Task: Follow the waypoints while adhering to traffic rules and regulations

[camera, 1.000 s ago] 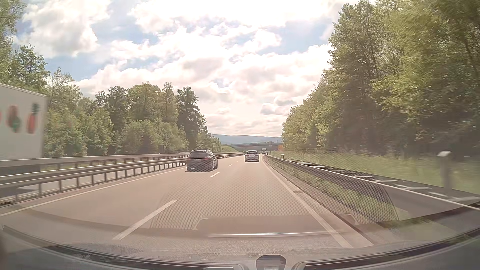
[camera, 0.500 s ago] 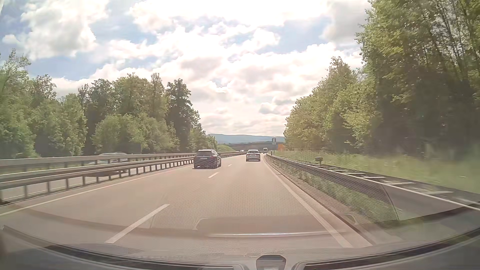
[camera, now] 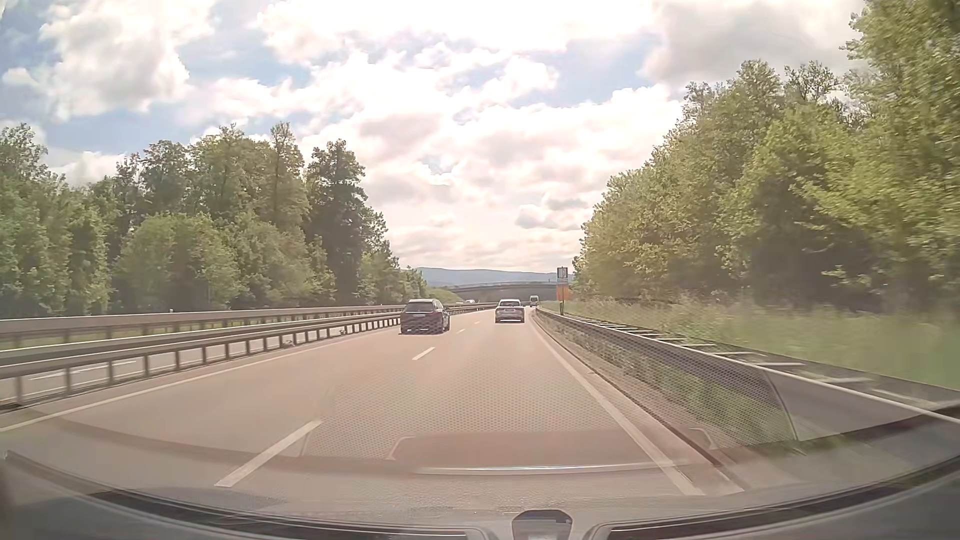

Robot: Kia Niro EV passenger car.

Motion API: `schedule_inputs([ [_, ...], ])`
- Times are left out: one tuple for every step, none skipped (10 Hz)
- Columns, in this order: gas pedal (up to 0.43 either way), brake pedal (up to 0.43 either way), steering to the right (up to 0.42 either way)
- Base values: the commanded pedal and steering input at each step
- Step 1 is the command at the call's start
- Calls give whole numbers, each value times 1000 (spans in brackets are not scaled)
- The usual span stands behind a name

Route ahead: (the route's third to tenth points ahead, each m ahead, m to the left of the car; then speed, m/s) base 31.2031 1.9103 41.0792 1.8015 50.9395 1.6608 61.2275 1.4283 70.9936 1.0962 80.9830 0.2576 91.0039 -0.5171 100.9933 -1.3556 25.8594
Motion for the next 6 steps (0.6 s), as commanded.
schedule_inputs([
  [220, 0, 5],
  [220, 0, 5],
  [220, 0, 6],
  [220, 0, 6],
  [220, 0, 6],
  [220, 0, 6],
])
